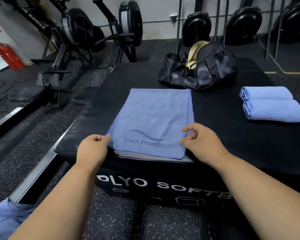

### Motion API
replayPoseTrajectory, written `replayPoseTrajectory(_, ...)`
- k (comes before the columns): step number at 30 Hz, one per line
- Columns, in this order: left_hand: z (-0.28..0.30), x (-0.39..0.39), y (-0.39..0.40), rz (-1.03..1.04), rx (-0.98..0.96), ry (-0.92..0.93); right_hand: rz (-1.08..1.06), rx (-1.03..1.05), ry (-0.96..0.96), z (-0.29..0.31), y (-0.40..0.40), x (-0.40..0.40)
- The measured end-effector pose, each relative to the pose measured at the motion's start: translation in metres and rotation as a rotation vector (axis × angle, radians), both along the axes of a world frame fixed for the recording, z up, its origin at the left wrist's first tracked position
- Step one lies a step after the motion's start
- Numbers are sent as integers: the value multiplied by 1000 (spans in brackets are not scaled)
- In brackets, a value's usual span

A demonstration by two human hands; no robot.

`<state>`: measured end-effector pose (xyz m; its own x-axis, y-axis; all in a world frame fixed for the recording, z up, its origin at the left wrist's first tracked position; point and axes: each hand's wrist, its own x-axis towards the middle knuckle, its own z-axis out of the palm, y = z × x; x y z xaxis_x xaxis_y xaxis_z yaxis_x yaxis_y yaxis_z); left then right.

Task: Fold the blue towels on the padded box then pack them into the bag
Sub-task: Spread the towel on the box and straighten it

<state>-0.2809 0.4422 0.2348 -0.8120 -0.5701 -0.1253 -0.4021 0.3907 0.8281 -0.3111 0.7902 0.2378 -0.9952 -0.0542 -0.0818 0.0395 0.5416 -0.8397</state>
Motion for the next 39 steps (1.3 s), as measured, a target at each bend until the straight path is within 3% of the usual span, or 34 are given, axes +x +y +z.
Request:
replayPoseTrajectory(4, 15, -6, 11, 3, 194, 52, 86, 143, -15, 0, 1, 0)
replayPoseTrajectory(9, 23, -16, 22, -43, 300, 38, 91, 138, -3, -5, 1, -5)
replayPoseTrajectory(13, 20, -16, 29, -31, 316, 30, 91, 34, 17, 0, 10, -9)
replayPoseTrajectory(16, 19, -16, 26, -27, 332, 25, 2, -160, 76, 7, 19, -15)
replayPoseTrajectory(21, 17, -10, 18, -96, 206, -4, -73, -273, 134, 13, 30, -24)
replayPoseTrajectory(24, 11, -10, 25, -27, 215, 25, -96, -230, 160, 7, 35, -28)
replayPoseTrajectory(39, 6, -8, 20, -27, -236, -80, 3, -33, 115, -12, 34, -34)
